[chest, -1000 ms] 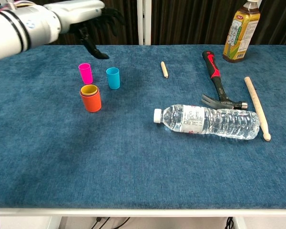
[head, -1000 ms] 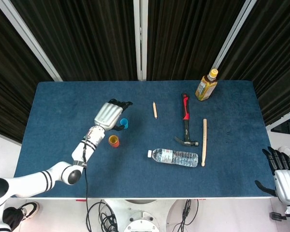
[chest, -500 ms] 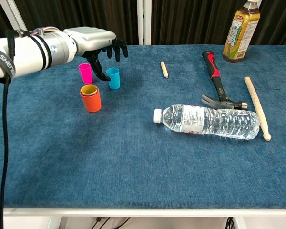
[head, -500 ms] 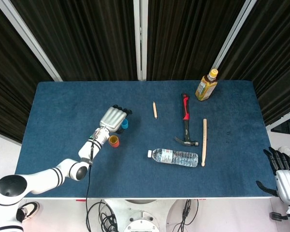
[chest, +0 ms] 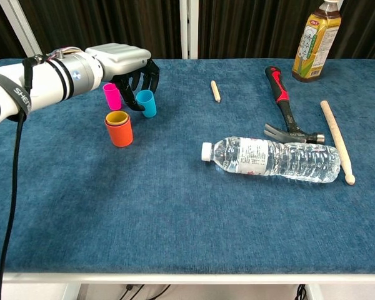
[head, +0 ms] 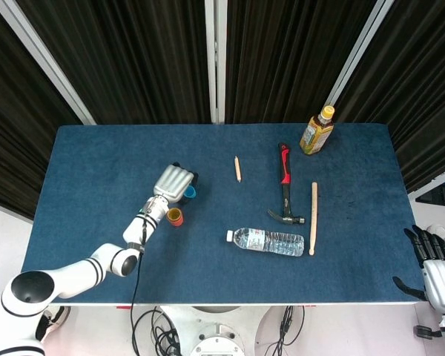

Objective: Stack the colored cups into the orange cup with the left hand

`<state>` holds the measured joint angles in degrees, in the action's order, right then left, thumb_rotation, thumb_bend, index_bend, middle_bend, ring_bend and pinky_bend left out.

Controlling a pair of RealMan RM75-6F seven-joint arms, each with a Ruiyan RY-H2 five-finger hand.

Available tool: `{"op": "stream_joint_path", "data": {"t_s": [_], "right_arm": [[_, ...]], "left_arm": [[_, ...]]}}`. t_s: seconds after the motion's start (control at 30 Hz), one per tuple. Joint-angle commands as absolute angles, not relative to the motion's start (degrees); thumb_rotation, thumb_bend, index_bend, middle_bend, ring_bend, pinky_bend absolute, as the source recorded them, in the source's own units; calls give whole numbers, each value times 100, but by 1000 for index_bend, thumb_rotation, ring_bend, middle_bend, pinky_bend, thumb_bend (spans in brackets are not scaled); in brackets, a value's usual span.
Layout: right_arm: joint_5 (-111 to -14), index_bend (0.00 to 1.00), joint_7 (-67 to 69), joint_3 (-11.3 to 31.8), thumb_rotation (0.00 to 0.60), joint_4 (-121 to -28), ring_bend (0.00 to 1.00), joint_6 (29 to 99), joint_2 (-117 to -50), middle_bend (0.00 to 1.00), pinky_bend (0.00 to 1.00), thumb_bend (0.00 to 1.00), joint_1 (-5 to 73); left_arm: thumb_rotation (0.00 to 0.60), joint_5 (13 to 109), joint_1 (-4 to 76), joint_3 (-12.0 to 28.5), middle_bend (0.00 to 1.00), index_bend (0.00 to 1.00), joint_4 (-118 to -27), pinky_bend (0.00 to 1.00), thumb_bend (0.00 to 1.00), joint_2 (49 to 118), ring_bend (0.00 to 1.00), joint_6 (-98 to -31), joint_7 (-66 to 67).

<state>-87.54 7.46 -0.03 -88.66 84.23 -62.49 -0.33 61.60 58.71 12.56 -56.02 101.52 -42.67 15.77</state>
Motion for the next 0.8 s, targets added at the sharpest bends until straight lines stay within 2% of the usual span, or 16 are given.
{"op": "stream_joint_path", "data": {"t_s": [0.03,0.33,0.47,0.57,0.73,0.8], "right_arm": [[-8746,0,744,-4,600,-8869,0,8420,-6247,0,0,125,-35],[-8727,0,767,-7,600,-8836,0,8408,-6255,0,0,124,-37],[-8691,0,801,3,600,-8796,0,8398,-6259,0,0,124,-40],[-8693,0,865,12,600,-8771,0,8434,-6260,0,0,124,-54],[-8731,0,912,15,600,-8752,0,8491,-6211,0,0,124,-68],[-8762,0,912,7,600,-8792,0,8501,-6180,0,0,125,-66]], "left_arm": [[600,6239,5872,1275,504,497,-5519,313,213,10215,505,-4314,1479],[600,6379,5776,1373,519,515,-5804,321,220,10075,518,-4508,1236],[600,6374,5558,1481,519,514,-6744,322,220,9514,518,-4875,1322],[600,6249,5294,1518,519,515,-7774,321,218,8864,518,-5148,1528],[600,5959,4902,1363,519,516,-9281,320,216,7846,523,-5400,1983],[600,5894,4815,1275,519,516,-9607,320,215,7647,525,-5474,2129]]}}
